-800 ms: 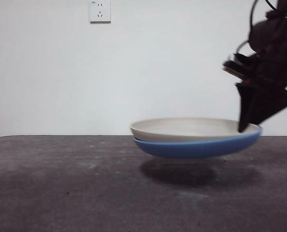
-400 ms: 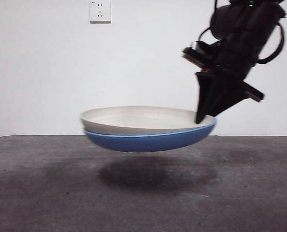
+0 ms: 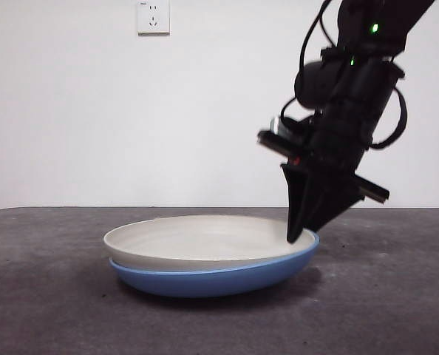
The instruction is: Pick up the white plate, put it on the blue plate, put it on desk
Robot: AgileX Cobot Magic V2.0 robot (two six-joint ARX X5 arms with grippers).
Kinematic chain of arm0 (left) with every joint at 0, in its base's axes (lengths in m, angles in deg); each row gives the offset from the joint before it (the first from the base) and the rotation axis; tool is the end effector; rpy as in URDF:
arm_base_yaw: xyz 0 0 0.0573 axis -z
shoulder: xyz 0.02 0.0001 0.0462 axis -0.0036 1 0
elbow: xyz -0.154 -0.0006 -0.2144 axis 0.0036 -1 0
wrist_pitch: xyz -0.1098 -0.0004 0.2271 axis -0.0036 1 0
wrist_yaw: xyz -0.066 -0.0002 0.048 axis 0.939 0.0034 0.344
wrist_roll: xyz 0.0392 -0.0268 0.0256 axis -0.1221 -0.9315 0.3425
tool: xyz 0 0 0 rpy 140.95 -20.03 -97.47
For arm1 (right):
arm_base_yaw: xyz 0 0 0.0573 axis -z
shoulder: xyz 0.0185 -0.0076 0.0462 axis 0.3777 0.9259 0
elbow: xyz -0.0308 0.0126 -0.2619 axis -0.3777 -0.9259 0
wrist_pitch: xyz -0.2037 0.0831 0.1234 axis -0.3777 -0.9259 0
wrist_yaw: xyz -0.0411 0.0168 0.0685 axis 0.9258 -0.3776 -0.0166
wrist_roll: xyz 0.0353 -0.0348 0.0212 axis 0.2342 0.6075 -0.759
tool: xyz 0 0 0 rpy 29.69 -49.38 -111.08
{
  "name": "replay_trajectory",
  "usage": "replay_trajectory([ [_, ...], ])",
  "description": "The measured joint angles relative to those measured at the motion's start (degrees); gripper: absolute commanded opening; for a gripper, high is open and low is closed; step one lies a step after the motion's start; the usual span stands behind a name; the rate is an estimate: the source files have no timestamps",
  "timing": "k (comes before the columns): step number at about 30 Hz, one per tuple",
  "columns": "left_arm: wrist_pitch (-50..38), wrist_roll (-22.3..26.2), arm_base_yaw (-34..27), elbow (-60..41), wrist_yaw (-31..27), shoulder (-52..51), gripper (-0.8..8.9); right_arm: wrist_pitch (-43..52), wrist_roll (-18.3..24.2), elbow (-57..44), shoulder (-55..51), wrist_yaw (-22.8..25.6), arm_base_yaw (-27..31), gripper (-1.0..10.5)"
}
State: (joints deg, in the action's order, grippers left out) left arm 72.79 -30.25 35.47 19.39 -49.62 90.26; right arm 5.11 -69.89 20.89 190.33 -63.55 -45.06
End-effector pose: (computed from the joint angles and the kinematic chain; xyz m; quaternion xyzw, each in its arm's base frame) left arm 0.0470 -0.0447 0.3840 0.0351 0.2886 -0.4346 0.8524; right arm 0.3298 0.1513 0.1829 0.0706 0.6375 0.2480 0.7260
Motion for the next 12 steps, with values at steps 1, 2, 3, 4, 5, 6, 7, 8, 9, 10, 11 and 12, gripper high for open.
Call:
replay_trajectory([
  [1, 0.0, 0.0, 0.0, 0.0, 0.0, 0.0, 6.26, 0.0, 0.0, 0.0, 0.2, 0.4, 0.0, 0.1],
  [2, 0.1, 0.0, 0.0, 0.0, 0.0, 0.0, 6.26, 0.2, 0.0, 0.0, 0.2, 0.9, 0.0, 0.1],
  [3, 0.2, 0.0, 0.0, 0.0, 0.0, 0.0, 6.26, 0.4, 0.0, 0.0, 0.0, 1.4, 0.0, 0.1],
  [4, 0.2, 0.0, 0.0, 0.0, 0.0, 0.0, 6.26, 0.5, 0.0, 0.1, 0.0, 1.5, 0.0, 0.1],
  [5, 0.3, 0.0, 0.0, 0.0, 0.0, 0.0, 6.26, 0.5, 0.0, 0.1, 0.0, 1.5, 0.0, 0.1],
  [6, 0.2, 0.0, 0.0, 0.0, 0.0, 0.0, 6.26, 0.4, 0.0, 0.1, 0.0, 1.5, 0.0, 0.1],
  [7, 0.3, 0.0, 0.0, 0.0, 0.0, 0.0, 6.26, 0.4, 0.0, 0.1, 0.0, 1.5, 0.0, 0.4],
  [8, 0.3, 0.0, 0.0, 0.0, 0.0, 0.0, 6.26, 0.4, 0.0, 0.1, 0.0, 1.5, 0.0, 0.9],
  [9, 0.2, 0.0, 0.0, 0.0, 0.0, 0.0, 6.26, 0.4, 0.0, 0.1, 0.0, 1.5, 0.0, 1.7],
  [10, 0.2, 0.0, 0.0, 0.0, 0.0, 0.0, 6.26, 0.4, 0.0, 0.1, 0.0, 1.8, 0.0, 2.6],
  [11, 0.2, 0.0, 0.0, 0.0, 0.0, 0.0, 6.26, 0.4, 0.0, 0.1, 0.0, 1.7, 0.0, 3.6],
  [12, 0.2, 0.0, 0.0, 0.0, 0.0, 0.0, 6.26, 0.4, 0.0, 0.1, 0.0, 1.7, 0.0, 4.2],
])
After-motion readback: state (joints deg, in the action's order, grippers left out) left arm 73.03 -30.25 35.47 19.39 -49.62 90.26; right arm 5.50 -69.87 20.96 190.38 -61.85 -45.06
